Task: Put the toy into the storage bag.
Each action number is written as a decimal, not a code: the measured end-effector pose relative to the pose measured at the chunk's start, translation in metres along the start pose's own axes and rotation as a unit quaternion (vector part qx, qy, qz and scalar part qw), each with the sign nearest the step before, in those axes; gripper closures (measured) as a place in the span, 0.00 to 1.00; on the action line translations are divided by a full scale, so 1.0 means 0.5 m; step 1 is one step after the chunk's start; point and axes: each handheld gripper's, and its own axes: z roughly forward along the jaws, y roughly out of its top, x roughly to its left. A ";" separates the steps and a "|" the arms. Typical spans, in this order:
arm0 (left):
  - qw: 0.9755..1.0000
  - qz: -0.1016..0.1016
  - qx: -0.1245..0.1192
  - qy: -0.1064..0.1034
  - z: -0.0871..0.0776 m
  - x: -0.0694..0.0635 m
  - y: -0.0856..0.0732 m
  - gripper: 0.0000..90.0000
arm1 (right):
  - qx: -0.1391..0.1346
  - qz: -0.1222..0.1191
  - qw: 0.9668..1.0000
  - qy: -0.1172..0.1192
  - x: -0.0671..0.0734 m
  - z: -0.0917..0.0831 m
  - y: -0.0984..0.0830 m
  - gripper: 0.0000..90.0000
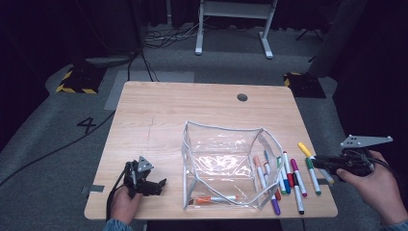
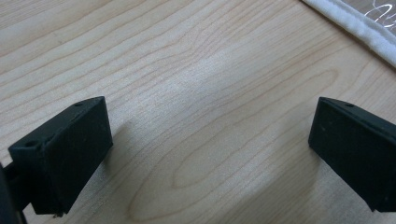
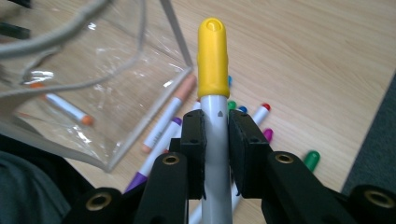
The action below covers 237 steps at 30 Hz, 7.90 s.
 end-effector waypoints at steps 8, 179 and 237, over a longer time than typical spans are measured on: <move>1.000 -0.002 0.000 -0.001 0.000 -0.001 -0.001 0.00 | -0.014 -0.052 0.998 0.041 0.064 -0.017 0.071 0.86; 1.000 -0.007 0.001 0.006 0.004 0.000 0.004 0.00 | 0.093 0.059 0.991 -0.071 -0.124 0.122 -0.079 0.68; 1.000 -0.008 0.001 0.004 0.002 -0.003 0.003 0.00 | -0.007 -0.015 0.999 0.037 0.037 -0.008 0.080 0.86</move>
